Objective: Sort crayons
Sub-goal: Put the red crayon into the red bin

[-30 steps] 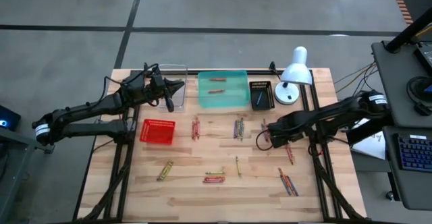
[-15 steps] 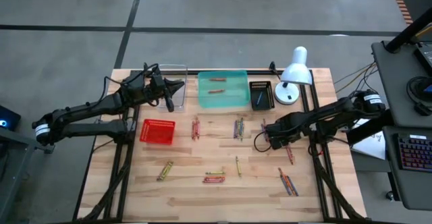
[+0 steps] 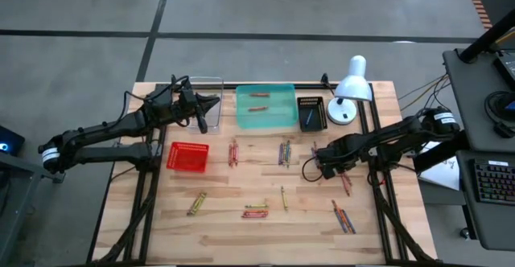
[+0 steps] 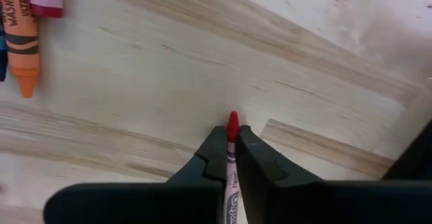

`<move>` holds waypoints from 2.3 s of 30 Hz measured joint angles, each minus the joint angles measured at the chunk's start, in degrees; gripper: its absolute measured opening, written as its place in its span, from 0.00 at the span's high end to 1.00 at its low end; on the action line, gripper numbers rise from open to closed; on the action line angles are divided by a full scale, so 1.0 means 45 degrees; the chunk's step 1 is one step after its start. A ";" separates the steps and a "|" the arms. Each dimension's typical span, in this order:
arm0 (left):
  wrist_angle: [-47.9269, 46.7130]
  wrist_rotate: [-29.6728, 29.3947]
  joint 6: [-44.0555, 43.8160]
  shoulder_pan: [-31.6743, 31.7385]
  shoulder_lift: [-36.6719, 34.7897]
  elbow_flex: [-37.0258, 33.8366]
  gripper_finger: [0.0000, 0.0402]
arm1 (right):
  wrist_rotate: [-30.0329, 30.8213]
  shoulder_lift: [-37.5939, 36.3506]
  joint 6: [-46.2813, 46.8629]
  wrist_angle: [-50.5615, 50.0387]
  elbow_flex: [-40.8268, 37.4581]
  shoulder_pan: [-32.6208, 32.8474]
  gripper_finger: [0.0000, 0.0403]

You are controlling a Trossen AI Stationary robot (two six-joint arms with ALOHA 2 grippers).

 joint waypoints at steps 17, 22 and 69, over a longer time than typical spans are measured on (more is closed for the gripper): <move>0.1245 0.4350 -0.0629 -0.0004 0.1315 -0.0002 1.00 | 0.3035 -0.2699 -0.2154 -0.0095 0.2993 -0.0005 0.97; 0.3056 0.6671 -0.1110 -0.0027 0.2660 -0.0002 1.00 | 0.3675 -0.3320 -0.5487 0.5313 0.3143 -0.0045 0.97; 1.0394 0.8555 -0.3560 -0.1314 0.7995 -0.0007 0.94 | -0.0244 0.2362 -1.5383 1.8275 0.5770 -0.1919 0.97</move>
